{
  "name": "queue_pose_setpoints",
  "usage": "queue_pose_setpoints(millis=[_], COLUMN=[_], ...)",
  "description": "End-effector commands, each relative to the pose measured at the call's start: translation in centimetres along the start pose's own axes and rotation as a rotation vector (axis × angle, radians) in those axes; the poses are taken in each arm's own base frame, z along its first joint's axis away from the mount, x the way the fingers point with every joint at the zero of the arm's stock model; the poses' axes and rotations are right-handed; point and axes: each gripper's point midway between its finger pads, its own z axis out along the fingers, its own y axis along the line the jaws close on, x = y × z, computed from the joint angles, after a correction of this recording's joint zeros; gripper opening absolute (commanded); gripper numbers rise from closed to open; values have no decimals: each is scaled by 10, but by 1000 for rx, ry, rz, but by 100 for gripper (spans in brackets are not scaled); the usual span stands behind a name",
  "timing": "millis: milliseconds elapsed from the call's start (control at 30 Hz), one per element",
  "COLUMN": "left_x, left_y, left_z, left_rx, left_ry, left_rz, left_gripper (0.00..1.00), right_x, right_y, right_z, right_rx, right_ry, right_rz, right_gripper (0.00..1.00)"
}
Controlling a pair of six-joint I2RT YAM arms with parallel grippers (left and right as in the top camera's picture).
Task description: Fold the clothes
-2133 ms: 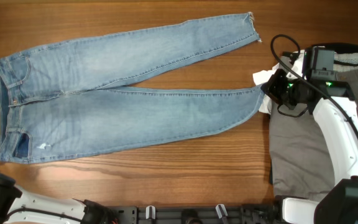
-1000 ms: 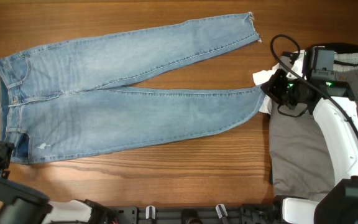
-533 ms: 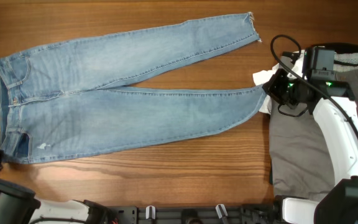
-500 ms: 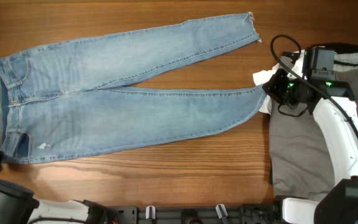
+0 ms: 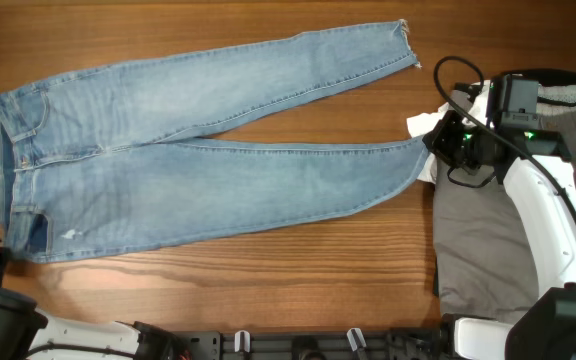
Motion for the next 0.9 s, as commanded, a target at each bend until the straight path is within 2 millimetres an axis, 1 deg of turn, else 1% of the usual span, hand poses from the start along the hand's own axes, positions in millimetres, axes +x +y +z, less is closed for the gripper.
queue_pose_setpoints(millis=[0, 67, 133, 200, 233, 267, 300, 333, 367, 400, 433, 533, 567, 667, 733, 800, 867], left_x=[37, 34, 23, 9, -1, -11, -16, -20, -22, -22, -22, -20, -19, -15, -15, -15, -15], left_y=[-5, -3, -3, -3, -2, -1, 0, 1, 3, 3, 2, -11, -14, -21, -19, -12, -6], left_z=[10, -6, -27, -54, -77, -102, -123, -142, -157, -166, -178, -213, -222, -241, -248, -252, -257], left_rx=[53, 43, 37, 41, 45, 49, 52, 46, 37, 34, 38, 65, 72, 80, 59, 16, -27], left_ry=[141, 148, 121, 73, 28, -24, -67, -109, -145, -171, -204, -303, -330, -384, -413, -440, -458], left_rz=[-45, -114, -130, -156, -196, -230, -256, -285, -305, -319, -333, -325, -313, -290, -288, -293, -300], left_gripper=[4, 4, 4, 4, 4, 4, 4, 4, 4, 4, 4, 4, 4, 4, 4, 4, 4], right_x=[-3, -7, -12, -15, -17, -19, -21, -22, -24, -25, -26, -30, -34, -49, -53, -55, -59], right_y=[-1, -1, 1, 6, 9, 11, 12, 13, 16, 19, 23, 37, 41, 48, 50, 49, 47], right_z=[-7, -21, -40, -64, -85, -100, -115, -129, -140, -146, -158, -188, -200, -226, -229, -224, -224], right_rx=[22, 45, 66, 82, 104, 122, 144, 161, 167, 165, 159, 141, 140, 152, 143, 139, 153], right_ry=[-28, -70, -112, -146, -172, -193, -216, -234, -250, -258, -269, -313, -341, -437, -458, -451, -465], right_rz=[-39, -47, -53, -57, -58, -59, -60, -60, -62, -64, -67, -79, -81, -83, -62, -23, -19], right_gripper=[14, 12, 9, 7, 5, 5, 5, 5, 5, 5, 5, 5, 5, 5, 4, 4, 4])
